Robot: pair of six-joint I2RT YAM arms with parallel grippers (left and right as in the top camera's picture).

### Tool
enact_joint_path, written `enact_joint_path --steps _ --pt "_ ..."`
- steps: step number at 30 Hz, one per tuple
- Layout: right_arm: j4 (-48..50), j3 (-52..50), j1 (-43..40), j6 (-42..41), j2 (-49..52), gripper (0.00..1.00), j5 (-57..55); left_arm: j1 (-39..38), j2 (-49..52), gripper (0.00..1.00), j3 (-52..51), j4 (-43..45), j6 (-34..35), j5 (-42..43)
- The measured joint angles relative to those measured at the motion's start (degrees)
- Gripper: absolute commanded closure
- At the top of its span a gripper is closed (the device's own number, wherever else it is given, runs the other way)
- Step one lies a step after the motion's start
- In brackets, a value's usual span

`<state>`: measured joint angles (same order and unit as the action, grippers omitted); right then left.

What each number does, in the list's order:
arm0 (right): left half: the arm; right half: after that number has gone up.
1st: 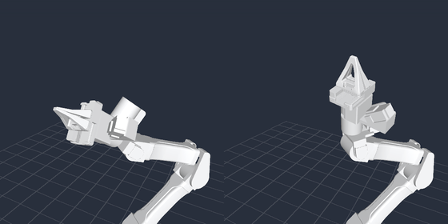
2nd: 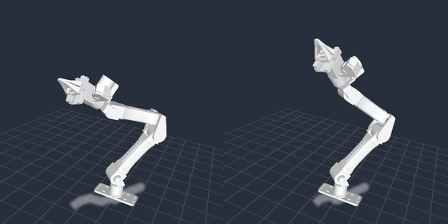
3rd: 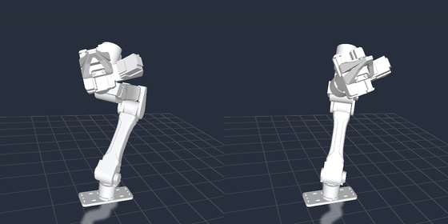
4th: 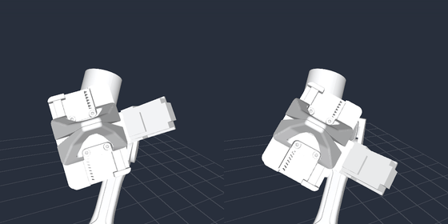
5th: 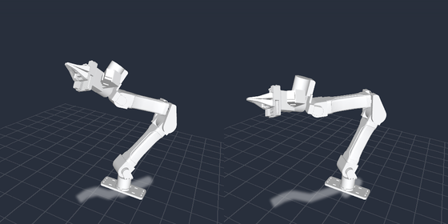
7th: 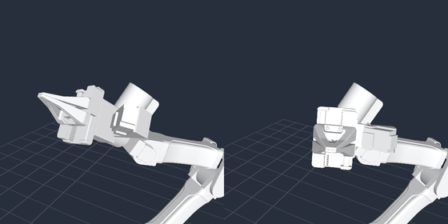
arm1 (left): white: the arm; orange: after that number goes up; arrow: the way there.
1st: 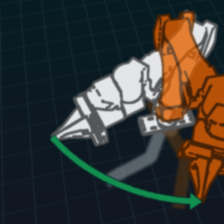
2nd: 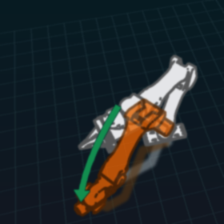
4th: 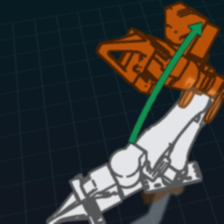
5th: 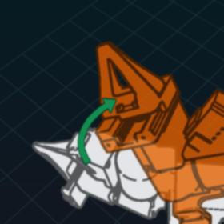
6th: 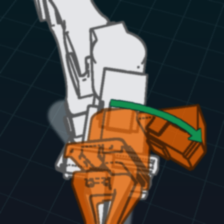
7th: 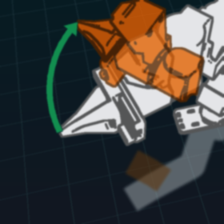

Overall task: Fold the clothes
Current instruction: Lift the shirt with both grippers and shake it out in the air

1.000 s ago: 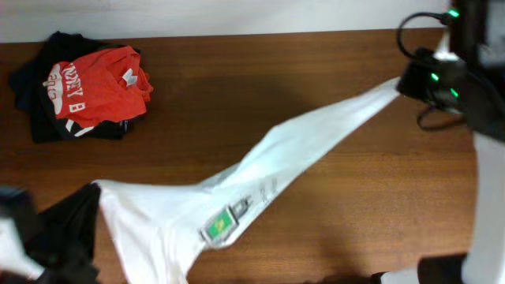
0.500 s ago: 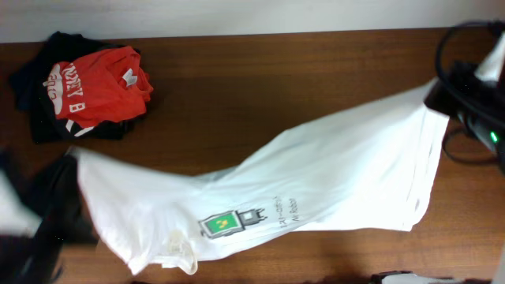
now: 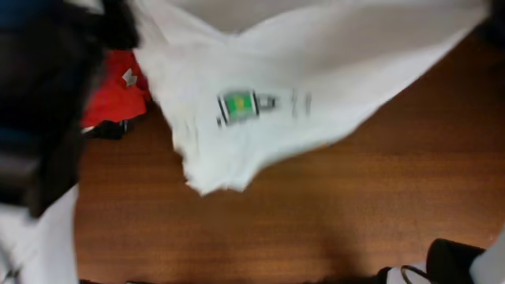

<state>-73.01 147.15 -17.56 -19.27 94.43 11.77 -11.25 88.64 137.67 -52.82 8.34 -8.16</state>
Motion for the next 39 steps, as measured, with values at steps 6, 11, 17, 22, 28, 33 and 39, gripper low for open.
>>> enact_joint_path --steps 6,11,17,22,28,33,39 --pt "-6.58 2.16 -7.89 1.62 -2.08 0.96 8.96 1.49 -4.42 1.00 7.54 -6.73 -0.90 1.75" --pt "-16.57 -0.83 -7.93 4.61 1.53 0.96 10.88 1.49 2.82 1.00 3.02 -18.62 -1.05 3.28" --pt "-23.89 -7.58 -7.93 8.26 4.59 0.96 10.82 1.70 15.23 1.00 -4.42 -30.84 0.76 4.07" --pt "-23.96 -7.56 -7.98 9.25 3.52 0.96 8.39 2.08 8.72 1.00 -4.28 -37.79 2.25 4.35" --pt "-23.96 -11.08 -7.98 9.44 -1.25 0.96 6.64 2.05 -1.90 1.00 -3.08 -43.85 3.28 7.52" --pt "-23.96 -23.98 -7.98 9.60 -8.87 0.96 5.92 2.05 -5.60 1.00 -10.10 -43.76 3.30 12.41" --pt "-23.98 -37.55 -7.98 11.08 -16.96 0.96 4.72 2.05 -20.52 1.00 -29.31 -43.63 4.85 14.03"
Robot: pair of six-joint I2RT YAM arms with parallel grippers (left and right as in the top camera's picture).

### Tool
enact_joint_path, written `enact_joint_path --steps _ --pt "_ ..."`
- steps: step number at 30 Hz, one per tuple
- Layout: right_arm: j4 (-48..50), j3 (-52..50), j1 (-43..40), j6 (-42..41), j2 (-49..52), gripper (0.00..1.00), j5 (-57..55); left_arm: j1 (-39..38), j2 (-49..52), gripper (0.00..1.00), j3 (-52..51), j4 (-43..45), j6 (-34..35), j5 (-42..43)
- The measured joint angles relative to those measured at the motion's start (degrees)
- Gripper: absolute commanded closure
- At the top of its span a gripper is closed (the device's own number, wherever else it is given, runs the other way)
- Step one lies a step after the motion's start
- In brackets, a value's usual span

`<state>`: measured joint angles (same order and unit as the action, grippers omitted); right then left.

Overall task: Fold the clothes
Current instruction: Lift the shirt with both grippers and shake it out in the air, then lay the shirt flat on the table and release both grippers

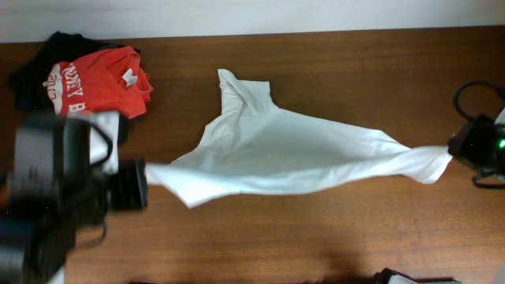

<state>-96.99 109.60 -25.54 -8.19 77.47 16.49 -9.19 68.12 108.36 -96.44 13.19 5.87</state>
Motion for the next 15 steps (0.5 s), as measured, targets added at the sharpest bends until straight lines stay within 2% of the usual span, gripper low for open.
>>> enact_joint_path --steps 3,7,11,15 --pt "0.15 -6.88 0.00 0.63 -2.23 0.96 -0.20 0.00 -8.92 1.00 -10.67 -0.46 0.83 0.87" --pt "0.98 -17.53 0.00 1.14 -4.92 0.96 -0.70 0.00 -14.01 1.00 -20.52 -0.48 2.75 2.58" --pt "2.32 -20.68 0.00 1.29 -7.54 0.96 -1.46 0.00 -14.84 1.00 -22.95 -0.02 3.37 4.04" --pt "4.81 -20.68 0.00 -1.16 -8.70 0.96 -5.49 0.00 -15.19 1.00 -24.26 5.73 3.50 3.96"
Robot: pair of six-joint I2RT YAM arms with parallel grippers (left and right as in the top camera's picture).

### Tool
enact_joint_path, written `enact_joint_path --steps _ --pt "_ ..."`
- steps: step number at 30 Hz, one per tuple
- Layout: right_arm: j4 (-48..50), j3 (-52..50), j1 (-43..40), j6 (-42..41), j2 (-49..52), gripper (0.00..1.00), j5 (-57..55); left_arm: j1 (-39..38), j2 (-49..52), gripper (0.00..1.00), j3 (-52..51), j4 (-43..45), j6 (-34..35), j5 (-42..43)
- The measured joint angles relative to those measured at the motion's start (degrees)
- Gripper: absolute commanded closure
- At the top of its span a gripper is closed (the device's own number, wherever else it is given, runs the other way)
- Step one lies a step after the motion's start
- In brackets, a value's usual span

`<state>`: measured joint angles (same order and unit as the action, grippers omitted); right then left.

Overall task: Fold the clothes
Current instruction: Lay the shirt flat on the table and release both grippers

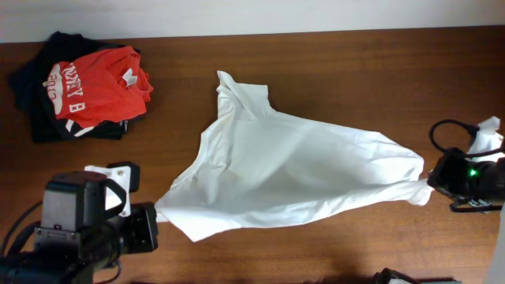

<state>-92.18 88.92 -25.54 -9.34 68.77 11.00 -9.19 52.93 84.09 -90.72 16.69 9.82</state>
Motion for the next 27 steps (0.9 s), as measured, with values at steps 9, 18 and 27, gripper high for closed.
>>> enact_joint_path --steps 9,18,27 --pt "-4.35 -0.02 0.00 -9.60 -0.92 0.96 -14.03 0.00 6.97 1.00 -10.62 10.91 1.57 -2.80" --pt "0.37 -9.75 0.00 -11.69 -5.07 0.96 -13.75 0.09 13.92 1.00 -10.78 13.53 2.08 -6.34" --pt "8.48 -19.74 0.00 -13.97 -1.88 0.95 -12.00 0.17 13.94 1.00 -10.78 20.52 2.64 -8.81"
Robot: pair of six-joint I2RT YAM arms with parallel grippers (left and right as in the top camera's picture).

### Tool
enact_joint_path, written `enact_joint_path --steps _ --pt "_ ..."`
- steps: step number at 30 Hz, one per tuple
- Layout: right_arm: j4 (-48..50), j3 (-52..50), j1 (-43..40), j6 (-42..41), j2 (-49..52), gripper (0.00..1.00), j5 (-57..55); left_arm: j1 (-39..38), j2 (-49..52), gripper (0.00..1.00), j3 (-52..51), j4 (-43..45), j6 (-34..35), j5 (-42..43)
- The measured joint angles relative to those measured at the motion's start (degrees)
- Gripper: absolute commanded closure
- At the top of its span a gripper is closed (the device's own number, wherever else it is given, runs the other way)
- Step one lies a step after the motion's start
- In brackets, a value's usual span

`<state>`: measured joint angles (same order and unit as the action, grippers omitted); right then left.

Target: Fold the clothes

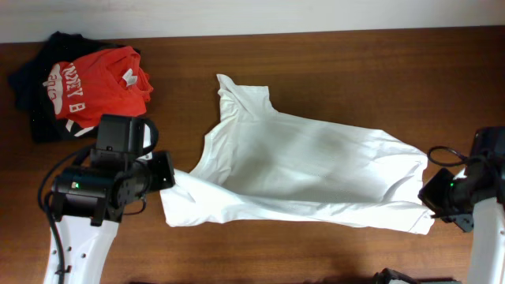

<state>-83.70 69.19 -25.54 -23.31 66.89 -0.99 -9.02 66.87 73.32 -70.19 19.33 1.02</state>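
Note:
A white shirt [308, 170] lies spread across the middle of the brown table [331, 63], plain side up. One sleeve or corner points to the far side, and the near edge runs almost straight. My left gripper [169, 178] is at the shirt's left corner, shut on the bunched cloth. At the right end, my right gripper [428, 200] is shut on the shirt's near right corner. The cloth sags slightly between the two grippers and mostly rests on the table.
A folded red shirt with white lettering [99, 79] sits on top of dark clothes [31, 102] at the far left corner. The right arm's cable [451, 151] loops just beyond the right gripper. The table's far edge meets a pale wall.
My left gripper has moved away from the near edge and a little right, still holding the left corner. The right gripper has moved slightly nearer. The shirt lies flatter with a straighter near edge.
First the white shirt was held high near the camera, a green print showing. Then it hung stretched between both grippers low over the table, plain side up. It was lowered further, and now it lies spread on the table, both corners still gripped.

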Motion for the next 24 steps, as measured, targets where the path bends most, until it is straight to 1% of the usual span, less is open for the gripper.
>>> enact_joint_path --steps 4,8,11,15,24 --pt "0.22 -0.02 0.00 -1.57 2.10 0.95 -1.01 0.00 1.22 1.00 0.00 2.10 0.00 0.00" --pt "1.73 -0.04 -0.09 -5.03 2.49 0.95 -5.09 0.00 6.12 1.00 0.00 2.75 0.00 0.00" --pt "2.49 -0.04 -1.57 -5.95 2.49 0.92 -6.23 0.00 9.27 1.00 0.00 3.06 0.00 0.04" --pt "2.84 -0.66 -2.89 -6.47 2.56 0.92 -7.34 0.00 12.70 1.00 0.00 4.44 0.00 0.04" --pt "3.41 -5.38 -2.93 -6.51 2.75 0.92 -6.95 0.00 13.44 1.00 0.00 10.03 0.00 0.04"
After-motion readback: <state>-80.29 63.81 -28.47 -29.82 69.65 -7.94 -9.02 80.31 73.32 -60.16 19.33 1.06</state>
